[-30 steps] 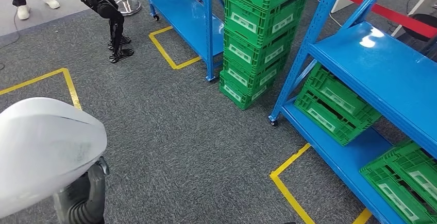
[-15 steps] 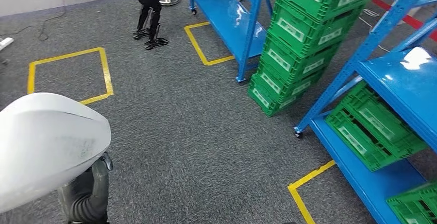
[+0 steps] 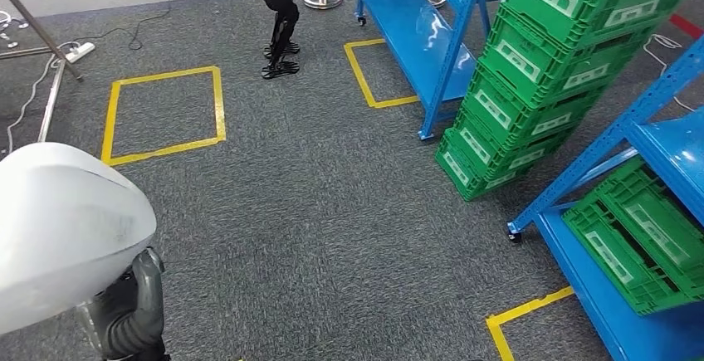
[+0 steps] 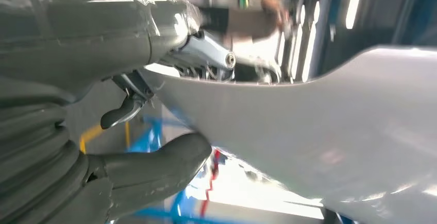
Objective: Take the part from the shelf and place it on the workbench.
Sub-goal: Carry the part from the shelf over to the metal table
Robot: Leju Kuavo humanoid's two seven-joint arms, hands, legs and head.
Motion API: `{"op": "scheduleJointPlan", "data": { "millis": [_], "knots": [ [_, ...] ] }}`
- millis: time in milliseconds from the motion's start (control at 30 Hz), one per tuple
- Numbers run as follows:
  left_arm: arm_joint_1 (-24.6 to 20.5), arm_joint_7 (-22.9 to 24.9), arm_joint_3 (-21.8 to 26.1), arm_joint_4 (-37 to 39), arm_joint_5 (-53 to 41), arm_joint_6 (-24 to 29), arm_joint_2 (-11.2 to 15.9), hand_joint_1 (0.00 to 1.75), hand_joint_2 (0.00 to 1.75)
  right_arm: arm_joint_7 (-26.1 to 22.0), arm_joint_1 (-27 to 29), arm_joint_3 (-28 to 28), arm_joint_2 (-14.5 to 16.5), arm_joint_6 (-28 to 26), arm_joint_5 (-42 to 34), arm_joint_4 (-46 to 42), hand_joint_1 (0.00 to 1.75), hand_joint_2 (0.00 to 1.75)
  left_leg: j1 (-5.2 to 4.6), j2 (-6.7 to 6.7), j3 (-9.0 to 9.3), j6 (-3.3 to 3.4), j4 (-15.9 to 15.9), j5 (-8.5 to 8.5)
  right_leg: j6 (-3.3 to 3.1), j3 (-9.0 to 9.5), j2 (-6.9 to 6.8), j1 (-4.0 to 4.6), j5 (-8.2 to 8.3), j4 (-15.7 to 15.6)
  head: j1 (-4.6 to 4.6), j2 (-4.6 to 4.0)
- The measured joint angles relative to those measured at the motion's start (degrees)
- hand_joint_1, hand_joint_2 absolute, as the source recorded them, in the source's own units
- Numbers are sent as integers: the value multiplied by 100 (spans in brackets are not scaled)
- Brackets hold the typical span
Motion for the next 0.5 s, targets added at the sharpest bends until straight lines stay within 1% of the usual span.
{"op": "scheduleJointPlan", "data": {
  "millis": [33,67,100,133,167,200,233,267,300,333,367,400,433,467,500],
  "knots": [
    [27,0,40,30,-21,34,-16,175,175,-8,6,0,1,-2,0,0,0,0,44,21,10,-60,-12,77,35,-1,-69,-26,-20,20,-12,0],
    [58,0,93,60,-42,50,-43,175,175,-19,5,0,1,-6,0,1,0,0,88,81,136,-124,-231,239,84,-2,-129,-61,-50,58,-25,-1],
    [90,0,157,91,-62,61,-84,175,175,-29,-1,0,0,-13,0,1,0,0,129,236,331,-196,-568,413,146,-3,-181,-85,-95,122,-43,-1],
    [119,0,228,124,-79,66,-139,175,175,-37,-10,0,-10,-24,0,0,0,0,149,401,510,-234,-869,525,219,-17,-227,-95,-159,207,-83,-2],
    [149,0,306,154,-98,69,-204,175,175,-39,-18,1,-20,-34,0,1,0,0,156,528,628,-211,-1068,574,277,-29,-265,-94,-218,286,-113,-1],
    [185,0,392,183,-118,71,-274,175,175,-38,-27,1,-28,-47,0,2,0,0,149,602,670,-152,-1147,563,320,-33,-302,-86,-266,348,-118,-1],
    [219,0,475,212,-136,72,-347,175,175,-38,-33,2,-35,-55,0,3,0,0,130,559,650,-60,-1130,533,345,-29,-343,-87,-294,374,-108,-1],
    [255,0,558,237,-154,72,-419,175,175,-37,-35,2,-31,-60,0,5,0,0,122,480,628,25,-1118,533,357,-12,-390,-101,-304,376,-72,-1],
    [290,0,637,263,-171,72,-487,175,175,-36,-36,3,-25,-63,0,5,0,0,113,405,611,75,-1116,540,375,0,-390,-123,-335,385,-36,-1],
    [316,0,715,288,-189,72,-555,175,175,-36,-35,3,-19,-62,0,7,0,0,105,323,597,113,-1117,553,388,-16,-316,-142,-419,452,-14,-1],
    [334,0,796,310,-209,72,-626,175,175,-32,-31,3,-12,-61,0,8,0,0,97,243,585,145,-1121,571,394,-76,-202,-154,-567,626,10,-1],
    [351,0,876,333,-232,72,-698,175,175,-24,-23,3,-7,-60,0,9,0,0,83,162,570,172,-1125,586,391,-190,-57,-157,-773,925,47,-2],
    [369,0,957,354,-264,72,-773,175,175,-15,-11,2,-5,-60,0,10,0,0,61,75,553,194,-1126,600,370,-351,53,-148,-987,1315,89,-1],
    [398,1,1037,376,-320,72,-846,175,175,-1,2,2,-5,-57,0,11,0,0,33,-16,539,214,-1127,613,339,-517,105,-130,-1149,1693,131,-1],
    [440,1,1120,399,-400,72,-916,175,175,15,12,2,-5,-54,0,11,0,0,2,-109,528,231,-1127,623,295,-640,133,-103,-1214,1949,168,0]
  ]
}}
